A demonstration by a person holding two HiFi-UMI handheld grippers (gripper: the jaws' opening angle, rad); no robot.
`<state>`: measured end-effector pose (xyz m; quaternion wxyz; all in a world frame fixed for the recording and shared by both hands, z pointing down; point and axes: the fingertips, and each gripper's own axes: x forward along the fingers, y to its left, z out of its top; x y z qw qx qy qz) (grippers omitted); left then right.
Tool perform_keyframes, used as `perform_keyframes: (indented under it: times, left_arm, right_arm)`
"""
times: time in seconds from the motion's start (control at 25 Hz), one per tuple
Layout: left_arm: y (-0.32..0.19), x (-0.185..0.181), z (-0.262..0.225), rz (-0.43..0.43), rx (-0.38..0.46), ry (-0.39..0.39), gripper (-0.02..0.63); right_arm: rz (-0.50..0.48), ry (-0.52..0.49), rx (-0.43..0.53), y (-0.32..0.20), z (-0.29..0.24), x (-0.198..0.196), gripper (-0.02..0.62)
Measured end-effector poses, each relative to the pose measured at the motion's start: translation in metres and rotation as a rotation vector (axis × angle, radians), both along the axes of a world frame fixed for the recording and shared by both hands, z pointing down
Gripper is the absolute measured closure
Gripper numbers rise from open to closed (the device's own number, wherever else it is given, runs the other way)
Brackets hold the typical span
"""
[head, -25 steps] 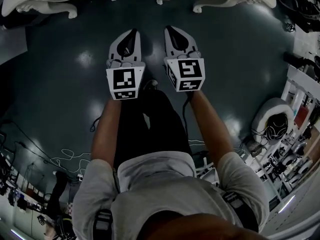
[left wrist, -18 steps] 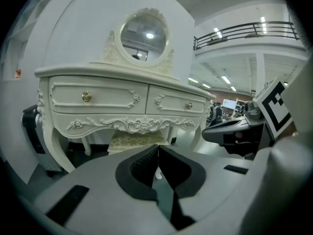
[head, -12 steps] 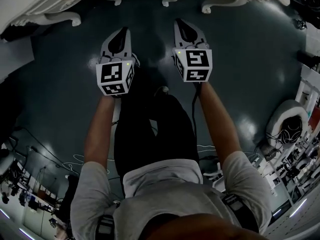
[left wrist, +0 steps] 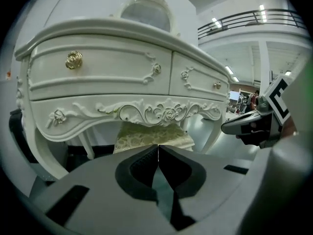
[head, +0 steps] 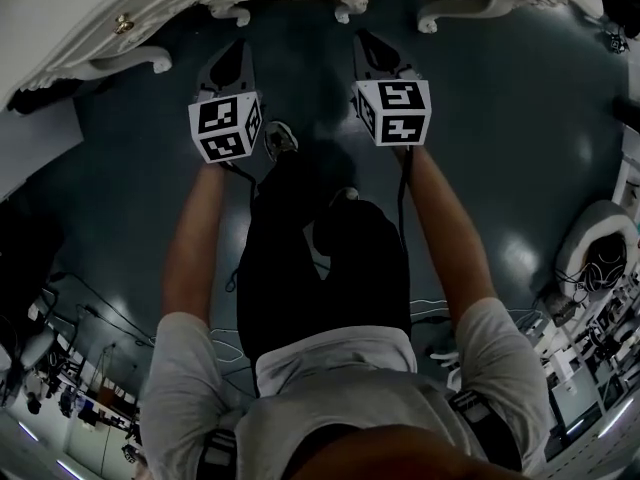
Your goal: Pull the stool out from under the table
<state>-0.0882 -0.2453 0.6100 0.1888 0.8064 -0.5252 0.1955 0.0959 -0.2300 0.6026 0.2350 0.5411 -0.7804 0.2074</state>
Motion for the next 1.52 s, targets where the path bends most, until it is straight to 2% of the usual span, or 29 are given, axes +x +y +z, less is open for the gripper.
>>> perform_keyframes:
  times: [0.28,0.64,0.68,0.76,0.8,0.84,0.88,0.96,1.04,1.12,1.24,1.52]
  left_arm:
    - [-0.034,-0.025,0.040,-0.019,0.007,-0.070,0.598]
    - [-0.055,-0.044,0.085,-0.046,0.055,-0.113,0.598]
    - [-0.059,-0.047,0.089,-0.051,0.056,-0.109,0.598]
    - [-0.071,-0.055,0.100,-0.076,0.036,-0.059,0.588]
    - [-0.078,-0.059,0.107,-0.093,0.012,-0.016,0.498]
    - [-0.085,-0.063,0.113,-0.109,-0.013,0.026,0.373]
    - [-0.091,-0.067,0.119,-0.119,-0.032,0.053,0.347]
    - [-0.104,-0.076,0.131,-0.118,-0.051,0.055,0.322]
    - [-0.117,-0.081,0.143,-0.104,-0.068,0.039,0.306]
    - [-0.127,-0.085,0.151,-0.107,-0.076,0.058,0.302]
    - [-0.135,-0.082,0.156,-0.098,-0.073,0.137,0.302]
    - [-0.136,-0.080,0.169,-0.070,-0.147,0.369,0.304]
  right_arm:
    - [0.005,0.029,0.019,-0.026,0.034,0.004,0.580]
    - [0.030,0.068,0.081,-0.049,0.082,0.015,0.578]
    - [0.033,0.068,0.079,-0.053,0.087,0.017,0.562]
    - [0.036,0.053,0.063,-0.061,0.097,0.019,0.393]
    - [0.036,0.048,0.054,-0.065,0.102,0.020,0.356]
    - [0.035,0.046,0.049,-0.069,0.108,0.020,0.349]
    - [0.033,0.046,0.046,-0.073,0.113,0.021,0.334]
    - [0.031,0.051,0.035,-0.080,0.123,0.023,0.296]
    - [0.037,0.049,0.027,-0.089,0.131,0.027,0.279]
    - [0.046,0.040,0.024,-0.097,0.136,0.030,0.270]
    - [0.065,0.023,0.006,-0.106,0.146,0.033,0.265]
    - [0.100,-0.146,0.013,-0.117,0.158,0.036,0.256]
